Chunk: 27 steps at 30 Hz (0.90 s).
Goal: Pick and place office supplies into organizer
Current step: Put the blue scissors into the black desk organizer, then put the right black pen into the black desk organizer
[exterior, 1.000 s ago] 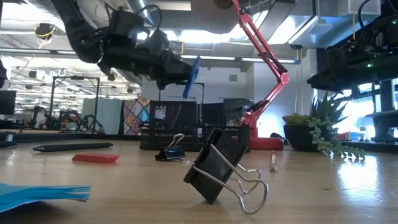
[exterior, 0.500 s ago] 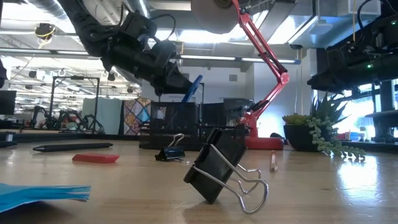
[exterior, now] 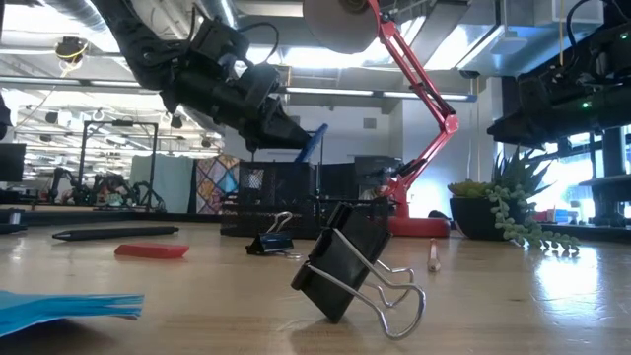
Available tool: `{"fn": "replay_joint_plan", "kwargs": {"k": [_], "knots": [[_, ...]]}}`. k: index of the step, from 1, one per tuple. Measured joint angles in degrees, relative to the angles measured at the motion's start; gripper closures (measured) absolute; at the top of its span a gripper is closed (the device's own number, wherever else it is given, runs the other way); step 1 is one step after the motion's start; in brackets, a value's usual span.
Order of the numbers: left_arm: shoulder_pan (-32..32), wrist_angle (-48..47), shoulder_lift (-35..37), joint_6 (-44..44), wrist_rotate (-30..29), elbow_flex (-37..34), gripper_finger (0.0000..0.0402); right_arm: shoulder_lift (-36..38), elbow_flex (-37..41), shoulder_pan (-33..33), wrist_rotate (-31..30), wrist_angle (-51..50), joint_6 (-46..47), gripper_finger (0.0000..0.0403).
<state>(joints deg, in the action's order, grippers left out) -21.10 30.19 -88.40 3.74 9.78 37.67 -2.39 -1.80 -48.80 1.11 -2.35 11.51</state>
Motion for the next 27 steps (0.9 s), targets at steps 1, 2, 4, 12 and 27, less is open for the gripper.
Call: {"fn": "replay_joint_plan", "kwargs": {"k": [1, 2, 4, 12, 27], "knots": [[0.0, 0.0, 0.0, 0.0, 0.0, 0.0, 0.0283, 0.0, 0.0, 0.0, 0.0, 0.0, 0.0, 0.0258], [0.0, 0.0, 0.0, 0.0, 0.0, 0.0, 0.0281, 0.0, 0.0, 0.0, 0.0, 0.0, 0.0, 0.0258], [0.0, 0.0, 0.0, 0.0, 0.0, 0.0, 0.0276, 0.0, 0.0, 0.0, 0.0, 0.0, 0.0, 0.0258], [0.0, -0.8, 3.9, 0.0, 0.9, 0.0, 0.0268, 0.0, 0.0, 0.0, 0.0, 0.0, 0.0, 0.0258], [5.3, -32.8, 26.0, -2.1, 0.4, 0.0, 0.0272, 0.0, 0.0, 0.0, 0.0, 0.0, 0.2, 0.0258]]}}
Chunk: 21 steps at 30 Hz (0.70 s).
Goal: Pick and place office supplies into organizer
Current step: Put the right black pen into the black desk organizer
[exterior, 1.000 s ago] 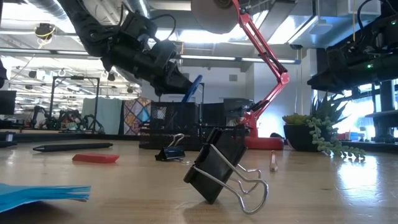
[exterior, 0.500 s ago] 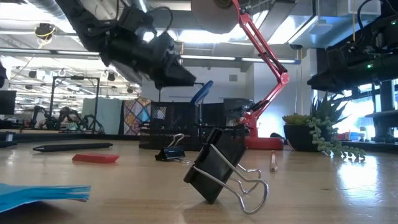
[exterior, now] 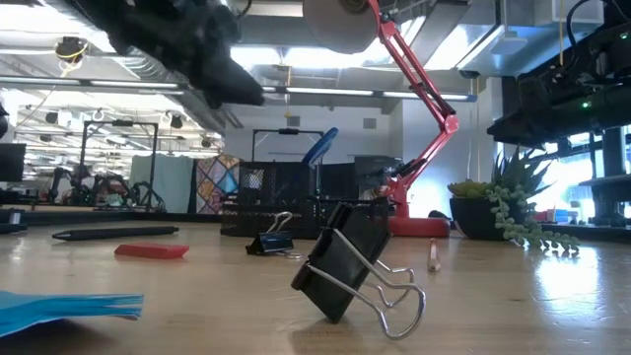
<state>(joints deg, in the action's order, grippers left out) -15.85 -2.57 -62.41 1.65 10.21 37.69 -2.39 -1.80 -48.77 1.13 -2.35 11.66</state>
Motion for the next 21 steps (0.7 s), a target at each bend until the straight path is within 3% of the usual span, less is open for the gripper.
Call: {"fn": "replay_joint_plan", "kwargs": {"k": [8, 16, 21], "knots": [[8.7, -11.2, 3.2, 5.1, -13.6, 0.0, 0.0272, 0.0, 0.0, 0.0, 0.0, 0.0, 0.0, 0.0258], [11.7, -23.2, 2.7, 20.6, -17.9, 0.0, 0.0272, 0.0, 0.0, 0.0, 0.0, 0.0, -0.1, 0.0258], [11.6, -25.5, 1.6, 27.3, -16.1, 0.0, 0.0272, 0.0, 0.0, 0.0, 0.0, 0.4, -0.2, 0.0258]]}}
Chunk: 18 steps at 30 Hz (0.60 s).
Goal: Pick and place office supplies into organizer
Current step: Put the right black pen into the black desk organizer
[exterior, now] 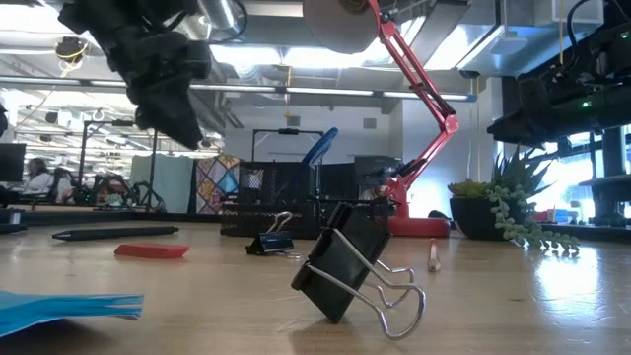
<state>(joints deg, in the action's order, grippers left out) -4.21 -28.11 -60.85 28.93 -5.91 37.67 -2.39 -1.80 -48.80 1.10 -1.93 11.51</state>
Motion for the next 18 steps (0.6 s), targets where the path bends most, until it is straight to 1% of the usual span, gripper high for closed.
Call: {"fn": "replay_joint_plan", "kwargs": {"k": [3, 7, 9, 13, 18], "knots": [[0.0, -2.6, -1.7, 3.8, 0.6, 0.1, 0.0272, 0.0, 0.0, 0.0, 0.0, 0.0, 0.0, 0.0258], [0.0, -10.5, -7.0, 7.9, 0.6, 3.8, 0.0272, 0.0, 0.0, 0.0, 0.0, 0.0, -0.2, 0.0258], [0.0, -12.9, -10.4, 8.1, 0.6, 5.8, 0.0272, 0.0, 0.0, 0.0, 0.0, 0.0, -0.2, 0.0258], [0.0, -13.5, -16.5, 7.4, 0.6, 9.7, 0.0272, 0.0, 0.0, 0.0, 0.0, 0.0, -0.2, 0.0258], [0.0, -17.8, -22.7, 7.8, 0.9, 13.0, 0.0272, 0.0, 0.0, 0.0, 0.0, 0.0, -0.3, 0.0258]]}}
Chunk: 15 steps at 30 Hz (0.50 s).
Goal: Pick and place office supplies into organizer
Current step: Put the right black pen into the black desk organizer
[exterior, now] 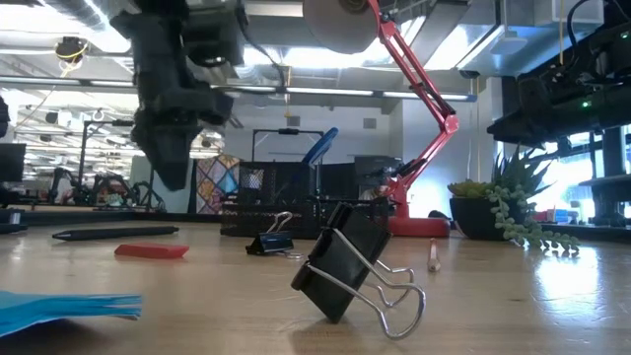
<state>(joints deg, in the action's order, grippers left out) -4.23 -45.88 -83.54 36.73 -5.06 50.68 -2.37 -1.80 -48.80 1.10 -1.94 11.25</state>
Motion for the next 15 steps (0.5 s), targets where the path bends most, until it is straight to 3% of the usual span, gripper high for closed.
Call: {"fn": "replay_joint_plan", "kwargs": {"k": [15], "knots": [[0.0, -0.6, -5.8, 4.8, -0.4, 0.8, 0.0272, 0.0, 0.0, 0.0, 0.0, -0.3, 0.1, 0.0258]]}}
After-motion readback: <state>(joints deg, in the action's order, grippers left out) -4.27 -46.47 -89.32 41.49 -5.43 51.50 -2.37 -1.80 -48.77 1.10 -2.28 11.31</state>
